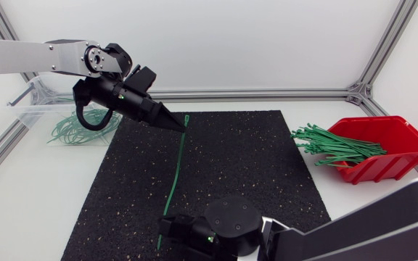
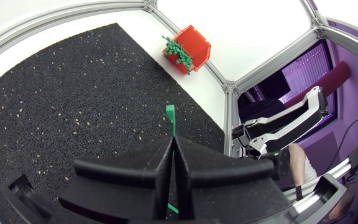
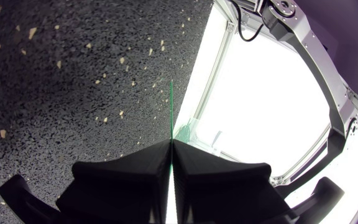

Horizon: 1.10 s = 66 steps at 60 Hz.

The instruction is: Take a green cable tie from the red box, thread the tail through the head to close it, then place it in the transparent bin on the left.

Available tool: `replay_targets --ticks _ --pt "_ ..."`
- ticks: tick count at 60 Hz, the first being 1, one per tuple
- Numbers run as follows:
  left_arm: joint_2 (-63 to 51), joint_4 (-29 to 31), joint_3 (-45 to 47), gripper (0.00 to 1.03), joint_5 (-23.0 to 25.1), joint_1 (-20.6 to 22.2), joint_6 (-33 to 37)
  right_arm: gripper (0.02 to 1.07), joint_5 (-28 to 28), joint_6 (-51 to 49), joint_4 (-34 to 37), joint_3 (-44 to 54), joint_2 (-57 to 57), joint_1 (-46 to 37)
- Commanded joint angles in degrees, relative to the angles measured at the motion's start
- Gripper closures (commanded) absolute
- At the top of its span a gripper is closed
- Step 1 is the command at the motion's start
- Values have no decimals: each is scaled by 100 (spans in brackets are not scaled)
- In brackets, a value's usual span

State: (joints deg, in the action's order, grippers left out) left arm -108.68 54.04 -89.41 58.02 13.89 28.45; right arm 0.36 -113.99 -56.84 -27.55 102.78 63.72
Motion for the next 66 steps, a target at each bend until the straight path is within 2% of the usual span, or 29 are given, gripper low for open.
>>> replay_targets --ticks 1,8,14,30,66 --pt "181 142 64 100 8 -44 267 102 87 246 76 -189 -162 44" --pt "207 142 125 100 8 -71 302 100 87 273 59 -207 -65 17" --pt "207 142 160 100 8 -53 337 83 96 281 50 -84 -30 8" --pt "172 142 187 100 8 0 363 58 105 176 33 277 -21 0" --pt "172 151 213 100 8 52 346 57 -10 -184 -38 233 409 17"
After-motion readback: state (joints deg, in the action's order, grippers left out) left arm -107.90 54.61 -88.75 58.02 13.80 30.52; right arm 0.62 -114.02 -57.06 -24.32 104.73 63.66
